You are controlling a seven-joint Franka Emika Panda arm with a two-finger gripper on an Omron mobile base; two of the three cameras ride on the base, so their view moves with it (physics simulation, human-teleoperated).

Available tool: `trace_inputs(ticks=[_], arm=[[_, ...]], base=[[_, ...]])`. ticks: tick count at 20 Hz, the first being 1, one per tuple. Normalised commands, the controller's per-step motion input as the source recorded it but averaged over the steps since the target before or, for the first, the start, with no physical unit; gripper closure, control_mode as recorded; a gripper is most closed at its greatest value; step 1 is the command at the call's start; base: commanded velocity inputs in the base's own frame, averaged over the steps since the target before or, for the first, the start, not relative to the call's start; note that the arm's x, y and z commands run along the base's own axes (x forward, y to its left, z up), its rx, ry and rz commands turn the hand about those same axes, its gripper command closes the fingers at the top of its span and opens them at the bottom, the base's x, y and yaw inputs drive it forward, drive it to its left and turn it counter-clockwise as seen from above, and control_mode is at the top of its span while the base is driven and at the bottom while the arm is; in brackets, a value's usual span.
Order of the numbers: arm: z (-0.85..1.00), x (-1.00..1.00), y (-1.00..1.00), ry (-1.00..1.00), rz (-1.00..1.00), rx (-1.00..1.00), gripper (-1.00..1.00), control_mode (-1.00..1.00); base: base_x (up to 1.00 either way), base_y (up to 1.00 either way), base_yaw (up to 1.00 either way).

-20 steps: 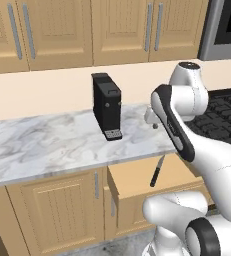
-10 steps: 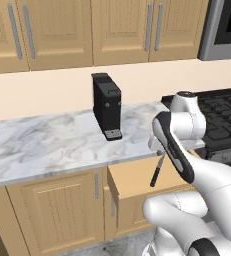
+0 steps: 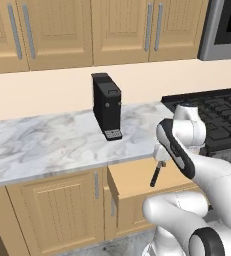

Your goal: Pick up the knife from the drawer and place it on the cutting board. Then place the meat from the plate to the cutting board.

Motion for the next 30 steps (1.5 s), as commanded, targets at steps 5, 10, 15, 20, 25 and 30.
trace_inputs(ticks=[5,10,15,20,25,30], arm=[[-0.44,0.28,-0.08,-0.01,0.05,0.01,-1.0,-1.0],[-0.4,0.3,-0.13,0.0,0.06,0.0,-1.0,-1.0],[-0.37,0.34,-0.18,0.0,0.04,0.0,-1.0,-1.0],[-0.37,0.33,-0.05,0.0,0.0,0.0,-1.0,-1.0],[-0.34,0.27,0.0,0.0,0.02,0.02,-1.0,-1.0],[-0.34,0.2,0.0,0.0,0.03,0.02,-1.0,-1.0]], base=[[0.0,0.0,0.0],[0.0,0.0,0.0],[0.0,0.0,0.0],[0.0,0.0,0.0],[0.0,0.0,0.0],[0.0,0.0,0.0]])
